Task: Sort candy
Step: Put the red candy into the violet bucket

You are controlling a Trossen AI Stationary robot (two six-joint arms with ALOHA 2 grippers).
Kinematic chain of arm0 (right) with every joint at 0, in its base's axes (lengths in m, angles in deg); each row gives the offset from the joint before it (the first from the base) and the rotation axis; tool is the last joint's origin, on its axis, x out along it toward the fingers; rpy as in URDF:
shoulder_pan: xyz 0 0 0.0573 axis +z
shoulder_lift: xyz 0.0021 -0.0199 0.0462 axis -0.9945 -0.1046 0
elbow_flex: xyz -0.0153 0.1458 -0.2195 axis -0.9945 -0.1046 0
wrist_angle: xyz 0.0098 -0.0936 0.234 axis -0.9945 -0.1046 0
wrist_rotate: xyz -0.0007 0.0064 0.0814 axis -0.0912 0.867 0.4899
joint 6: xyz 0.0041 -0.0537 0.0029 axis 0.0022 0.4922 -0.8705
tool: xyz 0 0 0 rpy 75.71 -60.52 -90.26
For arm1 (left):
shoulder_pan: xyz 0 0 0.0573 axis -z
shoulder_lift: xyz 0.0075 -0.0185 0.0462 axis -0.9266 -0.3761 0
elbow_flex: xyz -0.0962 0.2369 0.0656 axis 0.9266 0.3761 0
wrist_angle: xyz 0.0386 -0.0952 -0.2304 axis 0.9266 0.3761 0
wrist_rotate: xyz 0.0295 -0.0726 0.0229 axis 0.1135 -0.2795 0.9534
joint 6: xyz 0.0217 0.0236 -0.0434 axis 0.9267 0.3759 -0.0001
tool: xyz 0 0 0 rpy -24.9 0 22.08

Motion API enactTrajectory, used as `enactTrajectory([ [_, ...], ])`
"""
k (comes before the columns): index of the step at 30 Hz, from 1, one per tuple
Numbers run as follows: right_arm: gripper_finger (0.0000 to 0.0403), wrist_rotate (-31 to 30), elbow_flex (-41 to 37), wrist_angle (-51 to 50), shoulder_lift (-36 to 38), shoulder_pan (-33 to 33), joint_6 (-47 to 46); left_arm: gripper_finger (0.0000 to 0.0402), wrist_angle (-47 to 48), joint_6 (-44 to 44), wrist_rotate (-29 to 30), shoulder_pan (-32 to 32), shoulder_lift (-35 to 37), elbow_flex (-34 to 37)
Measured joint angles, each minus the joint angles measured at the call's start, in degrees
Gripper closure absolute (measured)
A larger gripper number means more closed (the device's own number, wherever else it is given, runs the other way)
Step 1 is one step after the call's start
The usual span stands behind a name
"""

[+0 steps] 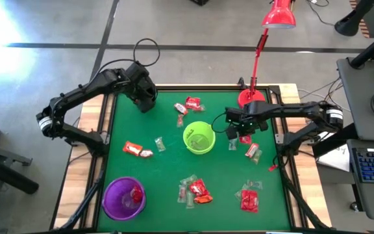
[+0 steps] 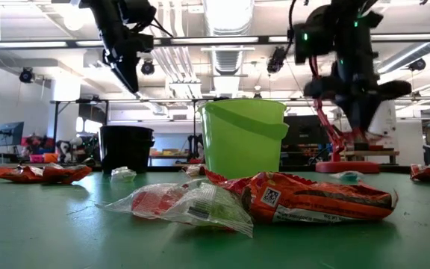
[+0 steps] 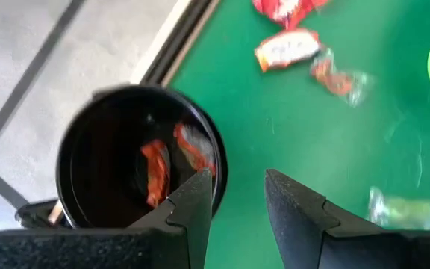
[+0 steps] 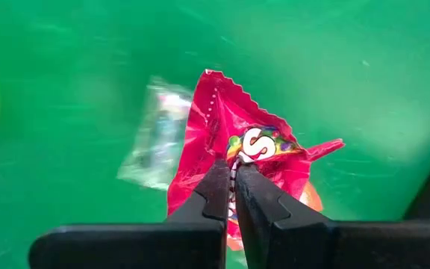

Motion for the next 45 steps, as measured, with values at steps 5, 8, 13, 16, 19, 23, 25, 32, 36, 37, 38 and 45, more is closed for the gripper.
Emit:
enactTrajectory([
  [5,0.0395,-2.5,4.0,0.3,3.1,1.4,-0.2,0.0293,5.2,0.4,-1.9,0.1,2.1,0.0],
  [8,0.0395,-4.1,7.8,0.5,3.6,1.8,0.7,0.0293,5.6,0.4,-3.6,0.4,4.3,0.0],
  [13,0.0395,-7.2,15.6,3.5,1.3,1.8,6.2,0.0293,3.9,1.1,-10.6,0.4,6.3,0.0],
  [16,0.0395,-7.7,20.4,6.2,-1.1,1.8,10.9,0.0293,2.3,0.8,-15.8,0.4,6.5,0.0],
  [19,0.0395,-7.7,25.2,8.1,-4.1,1.8,15.2,0.0293,0.7,0.6,-20.7,0.4,6.4,0.0],
  [23,0.0395,-7.7,31.6,8.3,-8.4,1.8,20.7,0.0293,-1.7,1.7,-24.6,0.5,6.4,0.0],
  [25,0.0395,-7.7,34.7,8.3,-10.8,1.8,23.2,0.0293,-3.3,2.1,-25.1,0.5,6.5,0.0],
  [32,0.0394,-7.2,46.7,8.3,-18.9,3.2,31.1,0.0293,-5.7,-0.3,-25.1,0.5,5.7,0.0],
  [36,0.0394,-7.1,53.8,8.2,-23.0,4.1,34.2,0.0293,-6.3,-1.1,-25.3,0.5,5.4,0.0],
  [37,0.0394,-7.1,55.7,8.1,-24.0,4.2,35.1,0.0293,-6.7,-1.3,-25.9,0.5,5.4,0.0],
  [38,0.0394,-7.0,57.4,8.2,-25.0,4.3,35.8,0.0293,-7.3,-1.9,-27.0,0.5,5.3,0.0],
  [45,0.0394,-6.1,65.9,6.2,-30.8,4.3,39.5,0.0293,-14.7,-7.1,-35.1,0.5,5.3,0.0],
])
